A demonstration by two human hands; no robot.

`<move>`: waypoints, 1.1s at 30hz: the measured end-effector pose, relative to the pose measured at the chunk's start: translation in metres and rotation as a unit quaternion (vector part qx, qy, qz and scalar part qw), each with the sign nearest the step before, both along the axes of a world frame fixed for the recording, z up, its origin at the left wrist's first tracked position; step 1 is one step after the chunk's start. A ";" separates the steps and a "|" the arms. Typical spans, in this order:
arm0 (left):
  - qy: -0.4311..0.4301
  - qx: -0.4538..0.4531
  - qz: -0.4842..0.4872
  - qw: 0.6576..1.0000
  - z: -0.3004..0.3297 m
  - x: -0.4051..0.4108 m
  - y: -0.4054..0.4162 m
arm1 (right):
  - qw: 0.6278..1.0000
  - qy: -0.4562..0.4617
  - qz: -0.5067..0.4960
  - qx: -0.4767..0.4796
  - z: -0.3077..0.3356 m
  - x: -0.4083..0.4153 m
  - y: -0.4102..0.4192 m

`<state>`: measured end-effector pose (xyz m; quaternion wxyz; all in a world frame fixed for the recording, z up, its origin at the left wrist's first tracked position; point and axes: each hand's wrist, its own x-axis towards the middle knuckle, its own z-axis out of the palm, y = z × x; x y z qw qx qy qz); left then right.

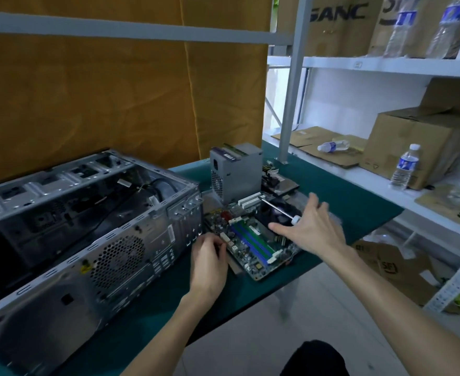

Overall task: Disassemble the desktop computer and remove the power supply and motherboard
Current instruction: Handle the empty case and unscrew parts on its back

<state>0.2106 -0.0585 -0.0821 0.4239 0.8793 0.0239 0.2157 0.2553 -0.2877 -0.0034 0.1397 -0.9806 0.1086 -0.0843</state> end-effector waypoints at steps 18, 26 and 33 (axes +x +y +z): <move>-0.020 0.083 -0.001 0.996 0.008 -0.011 -0.015 | 0.996 -0.056 0.065 -0.005 0.008 -0.030 -0.034; 0.064 0.146 0.083 0.984 0.014 0.032 -0.024 | 0.998 -0.064 0.022 0.020 0.003 -0.027 -0.082; 0.071 0.132 0.023 0.988 0.026 0.044 -0.028 | 0.999 -0.047 0.012 0.025 0.010 -0.003 -0.090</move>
